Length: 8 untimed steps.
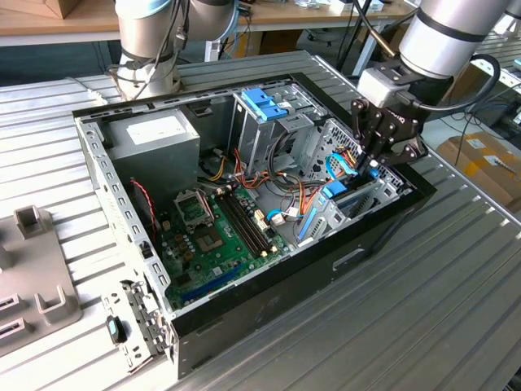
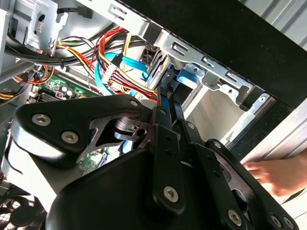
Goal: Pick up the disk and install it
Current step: 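Insert the second disk wire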
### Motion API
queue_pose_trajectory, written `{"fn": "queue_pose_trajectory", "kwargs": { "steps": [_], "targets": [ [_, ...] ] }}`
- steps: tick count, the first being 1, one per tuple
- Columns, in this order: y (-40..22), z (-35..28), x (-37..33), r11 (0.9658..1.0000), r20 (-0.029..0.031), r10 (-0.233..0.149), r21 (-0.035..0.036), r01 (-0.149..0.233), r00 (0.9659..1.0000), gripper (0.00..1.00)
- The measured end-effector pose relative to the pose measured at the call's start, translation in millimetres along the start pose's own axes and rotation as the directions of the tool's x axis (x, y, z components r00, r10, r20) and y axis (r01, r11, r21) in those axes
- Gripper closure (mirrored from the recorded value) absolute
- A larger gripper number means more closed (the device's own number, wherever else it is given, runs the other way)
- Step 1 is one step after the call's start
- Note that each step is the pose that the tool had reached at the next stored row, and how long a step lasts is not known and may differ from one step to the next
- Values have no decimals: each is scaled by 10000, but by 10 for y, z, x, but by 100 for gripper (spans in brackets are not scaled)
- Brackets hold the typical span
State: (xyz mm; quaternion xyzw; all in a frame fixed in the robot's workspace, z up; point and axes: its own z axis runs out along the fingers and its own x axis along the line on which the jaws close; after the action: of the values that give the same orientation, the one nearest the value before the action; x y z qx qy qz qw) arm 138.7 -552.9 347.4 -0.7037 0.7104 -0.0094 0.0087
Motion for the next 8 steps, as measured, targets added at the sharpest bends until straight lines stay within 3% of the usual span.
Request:
{"fn": "queue_pose_trajectory", "kwargs": {
  "steps": [8],
  "targets": [
    [14, 4, 2, 10000, 4, 0, 0, 0, 10000, 84]
  ]
}}
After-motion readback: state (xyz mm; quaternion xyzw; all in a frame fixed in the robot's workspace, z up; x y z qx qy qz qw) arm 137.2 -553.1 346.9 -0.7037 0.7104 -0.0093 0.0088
